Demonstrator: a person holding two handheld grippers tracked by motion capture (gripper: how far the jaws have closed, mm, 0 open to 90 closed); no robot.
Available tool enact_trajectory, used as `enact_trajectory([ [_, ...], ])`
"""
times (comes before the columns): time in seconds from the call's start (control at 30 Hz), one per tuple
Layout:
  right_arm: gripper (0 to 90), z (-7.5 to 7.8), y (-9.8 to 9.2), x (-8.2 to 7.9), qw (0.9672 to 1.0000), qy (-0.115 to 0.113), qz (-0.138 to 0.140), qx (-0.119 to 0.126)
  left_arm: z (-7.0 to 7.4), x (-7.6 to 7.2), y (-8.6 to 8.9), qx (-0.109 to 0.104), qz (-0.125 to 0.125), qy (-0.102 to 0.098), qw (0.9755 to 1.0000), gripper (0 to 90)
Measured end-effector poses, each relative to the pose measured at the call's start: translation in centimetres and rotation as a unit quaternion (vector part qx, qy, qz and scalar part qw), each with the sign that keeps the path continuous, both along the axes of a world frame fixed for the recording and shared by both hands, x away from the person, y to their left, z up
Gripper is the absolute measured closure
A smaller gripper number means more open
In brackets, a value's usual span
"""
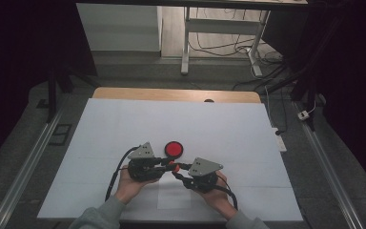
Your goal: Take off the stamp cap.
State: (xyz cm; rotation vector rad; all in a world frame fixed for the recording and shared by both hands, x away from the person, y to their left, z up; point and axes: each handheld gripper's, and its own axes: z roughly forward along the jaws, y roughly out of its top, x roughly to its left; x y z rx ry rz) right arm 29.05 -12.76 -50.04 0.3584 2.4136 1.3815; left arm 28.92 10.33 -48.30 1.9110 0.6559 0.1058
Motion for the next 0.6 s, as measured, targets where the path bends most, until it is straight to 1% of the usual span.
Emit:
enact_trajectory([
  [0.07,65.5,0.0,0.0,0.0,1.0,0.002,-0.002,0.001,0.0,0.0,0.0,-0.001,0.002,-0.001,1.0,73.1],
  [0.23,65.5,-0.1,0.1,-0.1,0.9997,0.011,-0.014,0.016,0.0,0.0,0.1,-0.005,0.005,-0.001,1.0,73.1],
  [0.27,65.5,-0.2,0.1,-0.1,0.9996,0.013,-0.015,0.019,0.0,-0.1,0.1,-0.008,0.011,-0.006,0.9999,73.1],
  [0.3,65.6,-0.2,0.1,-0.1,0.9995,0.016,-0.02,0.017,0.3,-0.2,0.5,-0.009,0.033,-0.024,0.9991,73.1],
  [0.33,65.6,-0.4,0.0,0.1,0.9995,0.018,-0.025,0.005,0.6,0.0,1.3,-0.023,0.039,-0.02,0.9988,73.2],
  [0.37,65.6,-0.7,-0.3,0.2,0.9993,0.026,-0.029,0.001,0.7,0.2,2.0,-0.036,0.038,-0.011,0.9986,73.1],
  [0.4,65.6,-0.9,-0.6,0.3,0.9988,0.036,-0.032,0.013,0.6,0.3,2.4,-0.036,0.038,-0.007,0.9986,73.1],
  [0.43,65.6,-0.8,-0.7,0.4,0.9986,0.037,-0.033,0.017,0.4,0.2,2.5,-0.032,0.037,-0.006,0.9988,73.0],
  [0.47,65.6,-0.5,-0.7,0.4,0.9989,0.03,-0.032,0.018,0.3,0.3,2.4,-0.031,0.032,-0.002,0.999,73.0],
  [0.53,65.5,-0.2,-0.4,0.4,0.9991,0.025,-0.03,0.017,0.3,0.2,1.9,-0.031,0.024,-0.004,0.9992,73.0],
  [0.6,65.5,-0.2,-0.4,0.3,0.9994,0.02,-0.028,0.009,0.4,0.1,1.7,-0.034,0.017,-0.007,0.9992,72.9],
])
